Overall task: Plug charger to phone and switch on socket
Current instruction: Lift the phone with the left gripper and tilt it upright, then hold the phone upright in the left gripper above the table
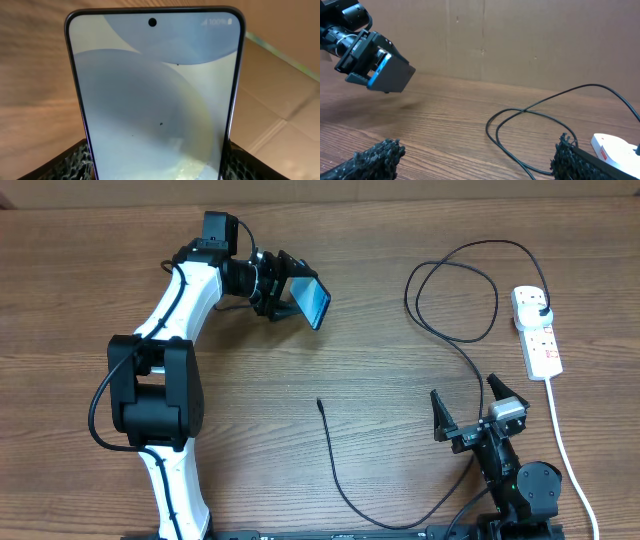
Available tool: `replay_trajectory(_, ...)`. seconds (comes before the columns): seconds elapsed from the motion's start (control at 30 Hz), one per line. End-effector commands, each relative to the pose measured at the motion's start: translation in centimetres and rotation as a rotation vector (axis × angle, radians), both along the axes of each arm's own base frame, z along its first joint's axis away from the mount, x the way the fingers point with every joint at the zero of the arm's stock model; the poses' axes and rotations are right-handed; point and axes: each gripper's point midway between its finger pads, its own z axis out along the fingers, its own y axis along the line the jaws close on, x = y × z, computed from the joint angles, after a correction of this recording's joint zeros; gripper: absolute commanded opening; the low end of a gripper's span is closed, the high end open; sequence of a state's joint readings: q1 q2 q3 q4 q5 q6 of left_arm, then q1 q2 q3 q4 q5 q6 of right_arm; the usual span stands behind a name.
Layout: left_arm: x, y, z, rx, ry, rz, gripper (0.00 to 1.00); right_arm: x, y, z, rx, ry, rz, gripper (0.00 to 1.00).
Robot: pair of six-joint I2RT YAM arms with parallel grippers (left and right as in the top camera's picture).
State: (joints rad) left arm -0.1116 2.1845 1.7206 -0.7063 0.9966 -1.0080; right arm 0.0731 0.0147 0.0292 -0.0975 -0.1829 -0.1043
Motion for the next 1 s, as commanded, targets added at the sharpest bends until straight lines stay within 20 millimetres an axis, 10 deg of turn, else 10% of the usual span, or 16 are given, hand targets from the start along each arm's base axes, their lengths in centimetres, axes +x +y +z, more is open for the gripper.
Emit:
replay_trajectory(0.0, -0.7, -1.7, 3.2, -0.167, 0.054, -0.045, 0.04, 0.0, 0.1, -0.1, 0.006, -0.006, 0.004, 1.0)
replay_trajectory(0.97, -2.1, -2.5, 6.0, -0.337, 0.213, -0.072, 0.04, 0.0, 0.1, -0.1, 0.006, -0.006, 0.004, 1.0)
